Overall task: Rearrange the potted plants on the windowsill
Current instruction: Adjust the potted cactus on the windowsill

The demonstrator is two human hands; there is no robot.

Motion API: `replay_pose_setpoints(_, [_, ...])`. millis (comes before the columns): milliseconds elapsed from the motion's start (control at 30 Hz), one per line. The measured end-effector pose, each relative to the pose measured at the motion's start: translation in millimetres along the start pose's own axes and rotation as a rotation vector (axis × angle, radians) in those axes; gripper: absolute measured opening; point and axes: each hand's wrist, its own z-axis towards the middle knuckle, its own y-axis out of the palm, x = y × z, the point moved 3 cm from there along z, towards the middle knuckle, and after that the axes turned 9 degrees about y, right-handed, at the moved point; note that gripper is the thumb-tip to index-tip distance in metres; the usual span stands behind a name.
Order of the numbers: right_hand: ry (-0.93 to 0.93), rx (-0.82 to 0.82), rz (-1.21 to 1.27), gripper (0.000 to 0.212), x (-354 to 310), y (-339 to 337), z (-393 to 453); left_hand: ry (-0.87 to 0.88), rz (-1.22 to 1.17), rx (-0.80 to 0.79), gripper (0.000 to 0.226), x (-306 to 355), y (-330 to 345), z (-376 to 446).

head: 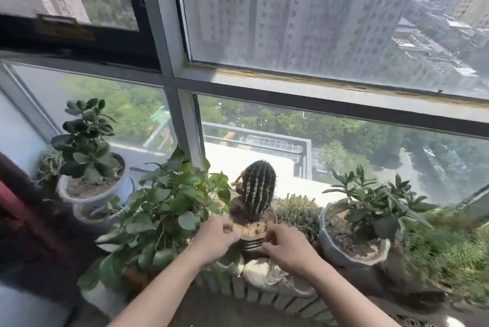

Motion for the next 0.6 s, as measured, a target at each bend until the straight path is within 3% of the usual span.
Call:
replay_pose_setpoints(167, [0.024, -0.041, 0.105, 0.014, 30.4, 15.7, 33.9, -0.152, -0.114, 0.073, 0.028, -20.5, 41.5, 30.1])
replay_pose_setpoints(300, [0.136, -0.086, 0.305, 0.042, 59.3, 24.7, 54.1, -0.275, -0.245, 0.143, 0.039, -33.3, 74.4, 47.1])
replay_pose_setpoints(433, [0.193, -0.106, 0.564, 0.024, 69.0, 42.5, 67.6, -0.317, -0.353, 0.214, 0.033, -41.0, 92.6, 57.8])
replay_pose_setpoints(533, [0.291, -0.142, 0.79, 0.051, 69.8, 58.7, 75.1, -0.363, -0.37, 0.21, 0.036, -51.9, 103.0, 65.3])
replay_pose_setpoints(600, [0.346, -0.11, 0.856, 0.053, 67.8, 58.7, 78.8, -0.397, -0.402, 0.216, 0.036, -54.5, 105.2, 73.6])
